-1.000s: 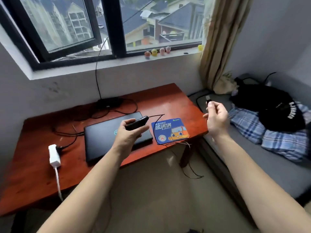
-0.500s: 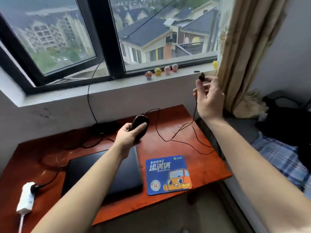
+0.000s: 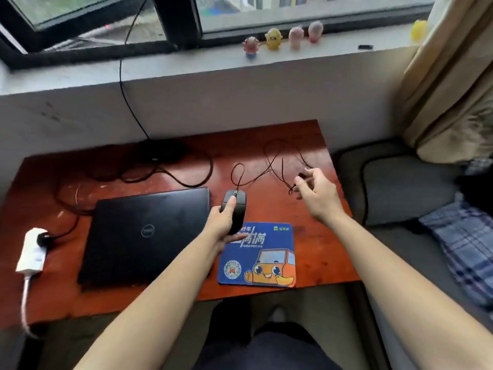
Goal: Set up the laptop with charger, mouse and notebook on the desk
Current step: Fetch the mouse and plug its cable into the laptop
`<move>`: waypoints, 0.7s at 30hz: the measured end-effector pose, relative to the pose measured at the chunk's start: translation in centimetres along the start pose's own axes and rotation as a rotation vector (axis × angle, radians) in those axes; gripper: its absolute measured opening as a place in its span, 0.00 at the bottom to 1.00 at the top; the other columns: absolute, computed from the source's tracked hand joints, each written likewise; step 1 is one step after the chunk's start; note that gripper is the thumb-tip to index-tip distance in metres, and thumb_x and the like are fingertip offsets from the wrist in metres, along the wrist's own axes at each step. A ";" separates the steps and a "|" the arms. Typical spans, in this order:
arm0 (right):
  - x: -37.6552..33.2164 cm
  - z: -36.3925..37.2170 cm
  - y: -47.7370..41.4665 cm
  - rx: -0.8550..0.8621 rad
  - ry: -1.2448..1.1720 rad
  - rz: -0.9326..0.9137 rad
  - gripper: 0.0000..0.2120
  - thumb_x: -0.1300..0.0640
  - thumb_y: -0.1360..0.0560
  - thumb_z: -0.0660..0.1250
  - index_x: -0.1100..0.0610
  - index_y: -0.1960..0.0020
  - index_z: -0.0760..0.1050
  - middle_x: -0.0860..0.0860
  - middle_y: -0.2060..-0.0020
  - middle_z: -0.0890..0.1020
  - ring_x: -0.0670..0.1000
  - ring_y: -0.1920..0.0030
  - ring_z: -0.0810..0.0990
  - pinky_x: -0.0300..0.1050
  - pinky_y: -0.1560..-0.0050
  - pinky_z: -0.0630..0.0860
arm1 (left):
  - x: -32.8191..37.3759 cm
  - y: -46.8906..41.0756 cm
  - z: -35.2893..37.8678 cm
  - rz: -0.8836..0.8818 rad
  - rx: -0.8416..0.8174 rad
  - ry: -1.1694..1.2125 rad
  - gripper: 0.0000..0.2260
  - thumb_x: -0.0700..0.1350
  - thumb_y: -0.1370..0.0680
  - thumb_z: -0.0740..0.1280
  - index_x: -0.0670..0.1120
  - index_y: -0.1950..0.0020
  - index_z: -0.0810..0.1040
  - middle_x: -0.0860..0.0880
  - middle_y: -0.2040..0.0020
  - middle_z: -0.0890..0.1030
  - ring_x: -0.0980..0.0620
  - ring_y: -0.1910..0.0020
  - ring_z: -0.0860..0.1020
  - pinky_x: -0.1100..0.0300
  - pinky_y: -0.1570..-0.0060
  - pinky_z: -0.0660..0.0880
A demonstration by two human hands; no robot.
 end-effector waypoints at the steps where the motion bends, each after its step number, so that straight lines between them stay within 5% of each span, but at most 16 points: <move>1: 2.2 1.8 0.4 -0.062 0.014 0.061 0.11 0.45 0.20 0.64 0.49 0.42 0.73 0.52 0.52 0.86 0.56 0.51 0.85 0.56 0.44 0.79 | -1.9 -0.8 -0.2 -0.050 0.007 0.005 0.22 0.61 0.24 0.69 0.47 0.39 0.72 0.45 0.41 0.76 0.42 0.45 0.79 0.49 0.65 0.82; 4: 7.3 5.8 2.6 -0.204 0.090 0.208 0.11 0.46 0.20 0.65 0.51 0.44 0.75 0.52 0.51 0.85 0.57 0.51 0.84 0.56 0.45 0.80 | -6.5 -2.1 -0.8 -0.156 0.036 -0.004 0.24 0.60 0.23 0.68 0.45 0.35 0.70 0.43 0.42 0.79 0.44 0.48 0.81 0.51 0.64 0.81; 10: 13.6 9.5 5.2 -0.293 0.273 0.448 0.14 0.47 0.20 0.63 0.57 0.45 0.74 0.60 0.44 0.82 0.62 0.42 0.79 0.50 0.49 0.72 | -10.3 -3.1 -1.9 -0.104 0.154 -0.270 0.17 0.60 0.24 0.69 0.51 0.45 0.71 0.50 0.48 0.77 0.57 0.57 0.74 0.60 0.64 0.68; 17: 14.6 9.6 5.1 -0.145 0.104 0.576 0.11 0.48 0.19 0.62 0.56 0.44 0.73 0.59 0.45 0.83 0.63 0.42 0.80 0.51 0.43 0.75 | -10.4 -3.6 -1.0 -0.085 0.217 -0.447 0.19 0.60 0.24 0.69 0.47 0.45 0.73 0.47 0.44 0.77 0.47 0.48 0.76 0.55 0.49 0.71; 21: 15.1 9.7 4.8 -0.114 -0.093 0.651 0.10 0.49 0.20 0.63 0.55 0.46 0.74 0.56 0.48 0.83 0.61 0.44 0.82 0.62 0.39 0.77 | -9.6 -3.6 -1.1 -0.093 0.266 -0.778 0.20 0.65 0.24 0.65 0.49 0.45 0.76 0.44 0.38 0.72 0.42 0.38 0.73 0.51 0.38 0.70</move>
Point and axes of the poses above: each hand's wrist, its own y-axis away from the middle knuckle, its own z-axis out of the palm, x = y × z, the point moved 9 cm from there along -y, towards the middle knuckle
